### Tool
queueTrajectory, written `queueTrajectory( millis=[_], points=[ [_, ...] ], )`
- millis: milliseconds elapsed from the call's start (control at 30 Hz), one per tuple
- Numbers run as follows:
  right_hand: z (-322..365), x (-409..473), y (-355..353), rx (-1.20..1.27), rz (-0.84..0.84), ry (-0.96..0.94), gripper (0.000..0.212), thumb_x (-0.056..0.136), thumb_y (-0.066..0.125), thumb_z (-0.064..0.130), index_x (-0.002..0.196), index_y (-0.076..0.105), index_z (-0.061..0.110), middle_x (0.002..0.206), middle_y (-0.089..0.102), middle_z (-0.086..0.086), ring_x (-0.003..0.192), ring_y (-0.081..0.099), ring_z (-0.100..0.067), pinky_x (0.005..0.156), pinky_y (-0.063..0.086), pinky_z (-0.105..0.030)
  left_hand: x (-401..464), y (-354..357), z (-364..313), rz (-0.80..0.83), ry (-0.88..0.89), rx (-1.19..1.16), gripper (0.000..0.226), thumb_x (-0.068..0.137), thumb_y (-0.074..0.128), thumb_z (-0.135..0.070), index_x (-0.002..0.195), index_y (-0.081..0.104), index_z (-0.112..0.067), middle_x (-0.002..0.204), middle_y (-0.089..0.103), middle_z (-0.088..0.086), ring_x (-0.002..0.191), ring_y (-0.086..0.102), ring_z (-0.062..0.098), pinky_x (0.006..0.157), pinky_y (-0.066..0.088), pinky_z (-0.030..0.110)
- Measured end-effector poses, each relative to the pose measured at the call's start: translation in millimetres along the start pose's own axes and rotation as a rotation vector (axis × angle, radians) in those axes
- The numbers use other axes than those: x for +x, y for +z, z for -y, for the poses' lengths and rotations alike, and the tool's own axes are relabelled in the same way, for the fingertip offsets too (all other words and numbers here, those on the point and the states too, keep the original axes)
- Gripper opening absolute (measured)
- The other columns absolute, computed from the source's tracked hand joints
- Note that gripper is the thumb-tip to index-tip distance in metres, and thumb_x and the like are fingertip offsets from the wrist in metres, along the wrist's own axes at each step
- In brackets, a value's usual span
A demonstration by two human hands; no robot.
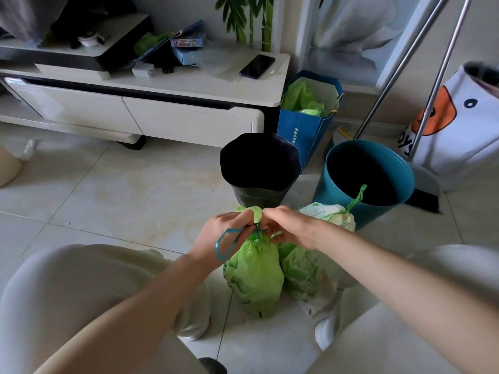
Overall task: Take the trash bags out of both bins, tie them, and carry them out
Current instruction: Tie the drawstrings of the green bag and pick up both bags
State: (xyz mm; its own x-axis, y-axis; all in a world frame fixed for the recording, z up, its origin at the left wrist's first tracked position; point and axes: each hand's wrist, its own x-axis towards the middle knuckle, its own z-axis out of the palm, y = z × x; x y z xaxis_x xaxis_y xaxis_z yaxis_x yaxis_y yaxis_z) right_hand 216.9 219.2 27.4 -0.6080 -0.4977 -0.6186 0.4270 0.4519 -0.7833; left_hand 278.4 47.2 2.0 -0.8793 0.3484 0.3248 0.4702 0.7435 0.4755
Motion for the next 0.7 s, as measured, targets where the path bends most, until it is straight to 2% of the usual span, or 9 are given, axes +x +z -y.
queueTrajectory(
  millis=[100, 167, 200, 300, 400, 467, 533, 600, 700],
  points=[
    [4, -4, -6, -0.52, -0.033, -0.034, 0.03, 0.079, 0.053, 0.031, 0.055, 0.043, 0.018, 0.059, 0.039, 0.0, 0.06, 0.037, -0.019, 0.059, 0.031, -0.033, -2, 2, 4, 0.016, -0.021, -0.002, 0.018, 0.096, 0.051, -0.022, 0.083, 0.052, -0.009, 0.068, 0.056, -0.001, 0.057, 0.048, 0.02, 0.05, 0.045, 0.034],
    [6, -7, -14, -0.832, -0.116, -0.084, 0.031, 0.076, 0.055, 0.036, 0.057, 0.049, 0.012, 0.059, 0.046, -0.003, 0.059, 0.044, -0.023, 0.055, 0.033, -0.032, -2, 2, 6, -0.007, -0.053, -0.013, 0.018, 0.094, 0.053, -0.018, 0.08, 0.05, -0.008, 0.065, 0.052, -0.002, 0.055, 0.043, 0.02, 0.047, 0.043, 0.033],
    [9, -11, -18, -0.875, -0.141, -0.108, 0.029, 0.077, 0.055, 0.035, 0.063, 0.055, 0.01, 0.063, 0.052, -0.004, 0.061, 0.049, -0.022, 0.055, 0.036, -0.031, -1, 2, 9, -0.022, -0.078, -0.023, 0.016, 0.093, 0.054, -0.017, 0.08, 0.049, -0.008, 0.064, 0.051, -0.003, 0.054, 0.042, 0.018, 0.047, 0.043, 0.032],
    [20, -26, -30, -0.806, -0.152, -0.15, 0.022, 0.085, 0.056, 0.034, 0.074, 0.063, 0.016, 0.069, 0.056, 0.001, 0.061, 0.049, -0.013, 0.055, 0.037, -0.029, 0, 2, 14, -0.044, -0.166, -0.062, 0.014, 0.089, 0.059, -0.017, 0.08, 0.05, -0.012, 0.064, 0.053, -0.007, 0.054, 0.044, 0.009, 0.049, 0.039, 0.021],
    [30, -33, -43, -0.699, -0.228, -0.212, 0.023, 0.089, 0.059, 0.031, 0.08, 0.067, 0.011, 0.067, 0.055, -0.001, 0.059, 0.047, -0.011, 0.055, 0.036, -0.025, 1, 6, 16, -0.037, -0.264, -0.095, 0.015, 0.085, 0.065, -0.016, 0.078, 0.052, -0.012, 0.063, 0.056, -0.009, 0.056, 0.049, 0.006, 0.05, 0.034, 0.012],
    [29, -31, -49, -0.516, -0.239, -0.206, 0.02, 0.091, 0.057, 0.025, 0.088, 0.07, 0.01, 0.077, 0.067, -0.005, 0.069, 0.059, -0.011, 0.063, 0.045, -0.024, 3, 10, 20, -0.022, -0.413, -0.236, 0.016, 0.081, 0.07, -0.012, 0.075, 0.055, -0.011, 0.065, 0.065, -0.001, 0.058, 0.057, 0.009, 0.054, 0.045, 0.021],
    [24, -25, -50, -0.34, -0.215, -0.136, 0.022, 0.095, 0.051, 0.021, 0.093, 0.069, 0.01, 0.082, 0.071, -0.003, 0.075, 0.065, -0.011, 0.068, 0.05, -0.026, 7, 9, 22, 0.033, -0.603, -0.45, 0.015, 0.078, 0.073, -0.008, 0.073, 0.059, -0.012, 0.068, 0.071, 0.006, 0.064, 0.067, 0.021, 0.059, 0.052, 0.035],
    [17, -17, -52, -0.267, -0.232, -0.043, 0.024, 0.096, 0.047, 0.02, 0.093, 0.068, 0.009, 0.07, 0.065, -0.001, 0.062, 0.059, -0.012, 0.057, 0.046, -0.024, 10, 7, 23, 0.073, -0.699, -0.58, 0.014, 0.08, 0.071, -0.004, 0.072, 0.063, -0.011, 0.071, 0.073, 0.009, 0.065, 0.069, 0.02, 0.06, 0.052, 0.035],
    [5, -4, -58, -0.271, -0.296, 0.107, 0.023, 0.095, 0.047, 0.016, 0.089, 0.068, 0.006, 0.055, 0.045, 0.001, 0.047, 0.035, -0.011, 0.043, 0.029, -0.021, 8, 3, 26, 0.09, -0.847, -0.619, 0.012, 0.081, 0.069, -0.004, 0.073, 0.067, -0.012, 0.071, 0.072, 0.003, 0.065, 0.068, 0.013, 0.061, 0.052, 0.028]
  ],
)
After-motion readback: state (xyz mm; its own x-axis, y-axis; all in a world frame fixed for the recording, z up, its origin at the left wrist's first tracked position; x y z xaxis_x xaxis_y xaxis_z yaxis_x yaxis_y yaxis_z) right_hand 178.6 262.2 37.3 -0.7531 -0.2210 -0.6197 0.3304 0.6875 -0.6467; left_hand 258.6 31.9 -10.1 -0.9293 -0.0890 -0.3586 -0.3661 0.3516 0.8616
